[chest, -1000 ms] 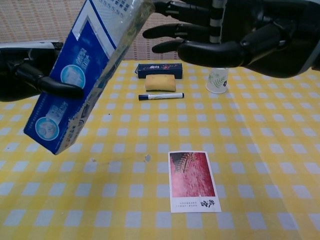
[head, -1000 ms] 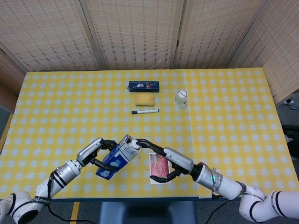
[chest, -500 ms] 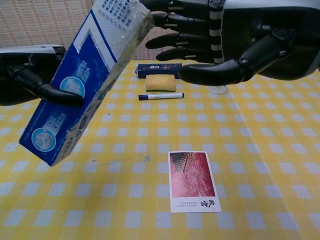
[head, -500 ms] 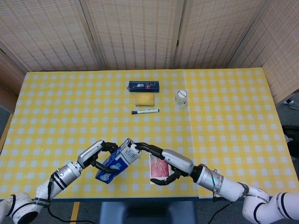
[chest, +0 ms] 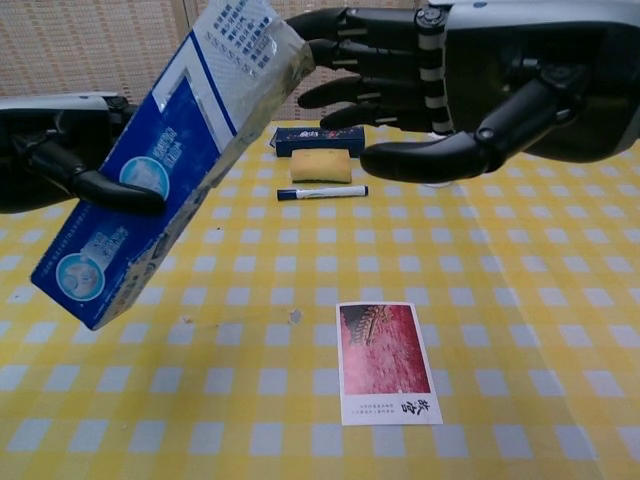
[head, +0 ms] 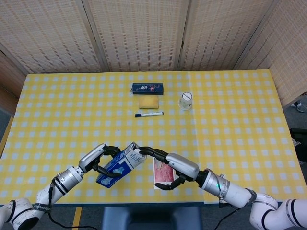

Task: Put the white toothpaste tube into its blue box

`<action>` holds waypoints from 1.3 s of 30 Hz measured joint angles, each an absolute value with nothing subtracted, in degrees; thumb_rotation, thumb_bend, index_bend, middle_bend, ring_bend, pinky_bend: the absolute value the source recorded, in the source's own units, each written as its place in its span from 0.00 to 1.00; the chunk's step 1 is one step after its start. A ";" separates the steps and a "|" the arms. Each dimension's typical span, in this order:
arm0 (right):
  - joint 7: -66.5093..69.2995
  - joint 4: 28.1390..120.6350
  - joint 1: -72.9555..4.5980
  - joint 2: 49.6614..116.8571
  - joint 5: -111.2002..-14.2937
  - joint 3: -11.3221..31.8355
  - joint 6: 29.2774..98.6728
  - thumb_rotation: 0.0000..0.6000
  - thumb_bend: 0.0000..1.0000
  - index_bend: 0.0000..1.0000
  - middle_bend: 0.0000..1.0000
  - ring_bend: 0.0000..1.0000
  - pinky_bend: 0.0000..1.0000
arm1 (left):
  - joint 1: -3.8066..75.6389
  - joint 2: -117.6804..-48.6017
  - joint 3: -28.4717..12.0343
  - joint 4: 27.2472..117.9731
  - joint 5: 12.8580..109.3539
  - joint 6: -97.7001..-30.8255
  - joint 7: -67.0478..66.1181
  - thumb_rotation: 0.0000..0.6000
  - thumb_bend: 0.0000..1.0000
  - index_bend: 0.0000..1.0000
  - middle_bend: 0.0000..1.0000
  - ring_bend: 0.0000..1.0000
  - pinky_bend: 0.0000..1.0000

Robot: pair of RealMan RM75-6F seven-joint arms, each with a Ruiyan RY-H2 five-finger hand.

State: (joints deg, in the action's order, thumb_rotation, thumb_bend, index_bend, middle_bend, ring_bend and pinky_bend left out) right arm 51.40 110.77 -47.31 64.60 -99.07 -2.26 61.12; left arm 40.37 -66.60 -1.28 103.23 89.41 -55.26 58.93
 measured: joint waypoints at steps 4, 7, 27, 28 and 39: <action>52.09 111.13 -45.92 62.75 -100.71 -2.47 64.18 1.00 0.39 0.00 0.00 0.00 0.00 | 40.29 -66.42 -1.39 103.06 89.49 -55.48 59.15 1.00 0.20 0.65 0.65 0.59 0.54; 52.59 111.49 -44.86 61.05 -101.88 -2.69 66.29 1.00 0.39 0.00 0.00 0.00 0.00 | 40.21 -66.39 -1.52 102.93 89.58 -55.77 59.51 1.00 0.20 0.65 0.65 0.59 0.54; 51.58 100.67 -29.27 54.61 -105.74 -6.60 86.52 1.00 0.37 0.00 0.00 0.00 0.00 | 35.97 -66.05 -1.10 95.42 94.43 -66.77 72.55 1.00 0.20 0.65 0.65 0.59 0.54; 50.38 99.24 -27.91 54.73 -105.74 -6.94 87.62 1.00 0.37 0.00 0.00 0.00 0.00 | 35.83 -66.41 -0.96 94.45 94.53 -67.00 72.95 1.00 0.20 0.65 0.65 0.59 0.54; 38.08 85.38 -16.31 59.27 -103.89 -9.30 94.47 1.00 0.37 0.00 0.00 0.00 0.00 | 33.94 -71.29 0.00 84.95 94.46 -69.80 70.86 1.00 0.20 0.65 0.65 0.59 0.54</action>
